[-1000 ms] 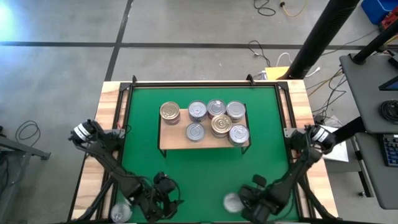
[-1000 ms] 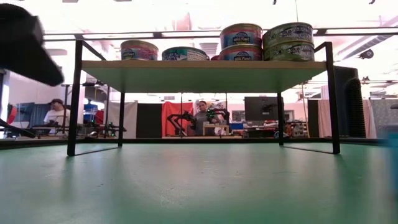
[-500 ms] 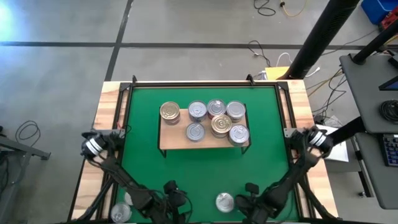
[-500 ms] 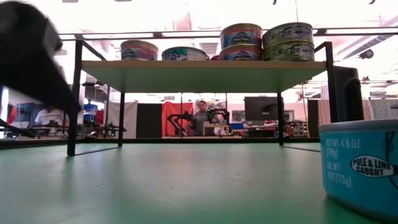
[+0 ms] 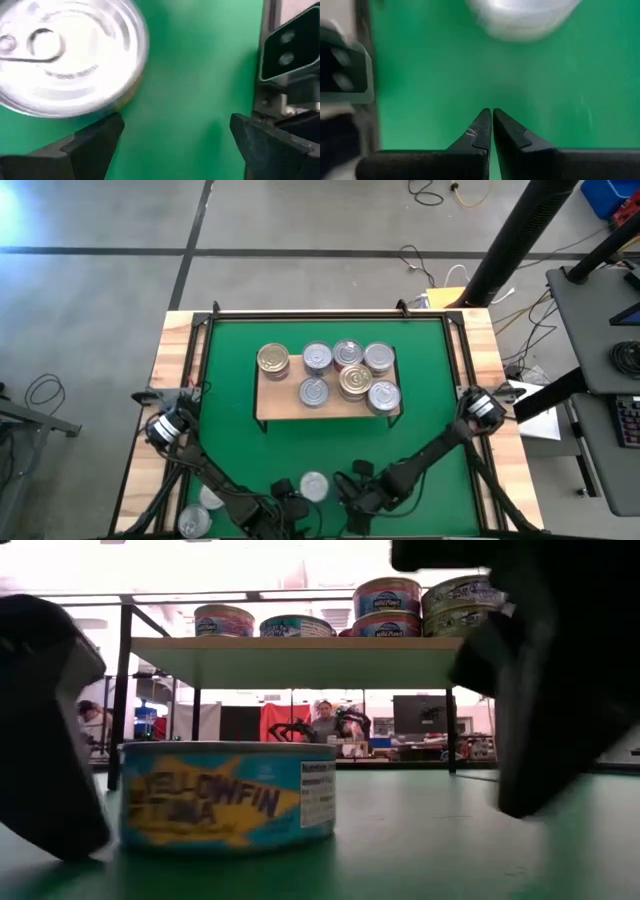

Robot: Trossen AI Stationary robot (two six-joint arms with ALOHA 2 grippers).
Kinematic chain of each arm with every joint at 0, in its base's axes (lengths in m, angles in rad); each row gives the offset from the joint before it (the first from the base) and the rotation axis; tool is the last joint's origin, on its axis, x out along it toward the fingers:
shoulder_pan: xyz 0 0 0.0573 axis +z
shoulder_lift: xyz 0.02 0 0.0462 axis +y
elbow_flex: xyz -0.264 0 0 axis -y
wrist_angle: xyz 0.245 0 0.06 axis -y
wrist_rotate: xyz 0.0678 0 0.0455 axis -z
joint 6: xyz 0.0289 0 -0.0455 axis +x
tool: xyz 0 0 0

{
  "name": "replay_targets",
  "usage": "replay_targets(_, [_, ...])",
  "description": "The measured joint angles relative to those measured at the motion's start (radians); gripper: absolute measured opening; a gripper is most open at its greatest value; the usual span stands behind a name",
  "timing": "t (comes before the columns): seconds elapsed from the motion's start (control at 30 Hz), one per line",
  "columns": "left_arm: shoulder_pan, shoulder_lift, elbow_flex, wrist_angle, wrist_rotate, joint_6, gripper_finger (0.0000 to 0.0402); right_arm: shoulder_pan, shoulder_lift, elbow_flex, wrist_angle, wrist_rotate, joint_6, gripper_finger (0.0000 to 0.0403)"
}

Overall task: Stack canned seafood by type on shelf
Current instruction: Put the right yellow and blue tuna can on the shelf

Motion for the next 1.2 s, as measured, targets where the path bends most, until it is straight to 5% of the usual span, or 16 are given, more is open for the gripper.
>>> replay_targets(0.23, [-0.046,-0.046,-0.013,-0.146,0.03,-0.028,0.0362,-0.003,-0.005,0.012,-0.191,-0.006,-0.015,0.0009])
replay_targets(0.47, [-0.064,-0.069,-0.014,-0.411,-0.052,-0.038,0.0362,-0.003,0.0,0.011,-0.113,0.058,-0.049,0.0022])
replay_targets(0.67, [-0.023,-0.065,-0.042,-0.268,-0.071,0.2,0.0362,-0.029,0.0,0.011,-0.011,0.098,-0.134,0.01])
replay_targets(0.83, [0.027,-0.082,-0.06,-0.303,0.056,0.189,0.0362,-0.039,0.0,0.011,-0.048,0.158,-0.202,0.0171])
replay_targets(1.2, [0.056,-0.071,-0.083,-0.198,0.056,0.282,0.0361,-0.062,0.0,0.003,-0.018,0.158,-0.333,0.0252])
